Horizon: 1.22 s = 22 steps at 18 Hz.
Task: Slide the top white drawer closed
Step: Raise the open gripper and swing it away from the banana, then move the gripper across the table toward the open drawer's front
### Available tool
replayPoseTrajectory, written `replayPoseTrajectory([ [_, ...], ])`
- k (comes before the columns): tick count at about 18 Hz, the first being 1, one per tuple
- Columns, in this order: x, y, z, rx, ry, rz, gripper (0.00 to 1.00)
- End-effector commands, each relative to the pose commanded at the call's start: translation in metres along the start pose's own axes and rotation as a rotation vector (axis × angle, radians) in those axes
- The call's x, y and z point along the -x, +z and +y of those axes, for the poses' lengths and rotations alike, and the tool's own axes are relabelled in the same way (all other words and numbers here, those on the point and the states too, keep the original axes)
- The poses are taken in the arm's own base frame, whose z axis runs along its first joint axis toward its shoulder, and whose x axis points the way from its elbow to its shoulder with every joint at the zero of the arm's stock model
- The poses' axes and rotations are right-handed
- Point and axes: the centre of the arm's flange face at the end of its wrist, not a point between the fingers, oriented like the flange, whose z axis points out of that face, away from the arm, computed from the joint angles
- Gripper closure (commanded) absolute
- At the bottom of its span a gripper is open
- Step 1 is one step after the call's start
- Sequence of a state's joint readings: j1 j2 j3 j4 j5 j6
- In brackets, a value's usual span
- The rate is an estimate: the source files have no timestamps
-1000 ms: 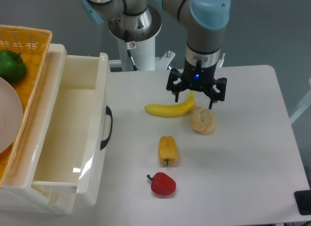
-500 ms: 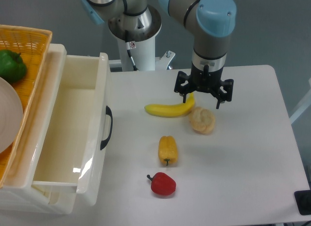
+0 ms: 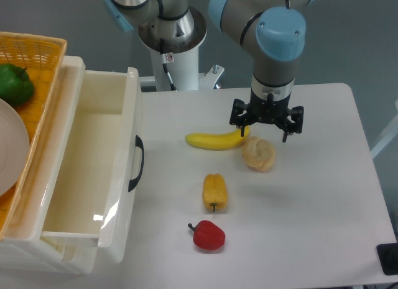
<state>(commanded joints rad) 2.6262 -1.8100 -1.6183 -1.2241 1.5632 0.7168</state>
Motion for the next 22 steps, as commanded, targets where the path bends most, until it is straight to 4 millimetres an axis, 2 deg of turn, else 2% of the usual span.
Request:
replayPoseTrajectory([
  [3, -0.011, 0.02, -0.016, 0.021, -0.086, 0.022, 0.0],
  [10, -0.038, 0.051, -0.044, 0.036, -0.118, 0.044, 0.0],
  [17, -0.061, 0.059, -0.064, -0.009, -0.137, 0.134, 0.0],
  [22, -0.07, 0.059, -0.069, -0.043, -0.146, 0.202, 0.0],
])
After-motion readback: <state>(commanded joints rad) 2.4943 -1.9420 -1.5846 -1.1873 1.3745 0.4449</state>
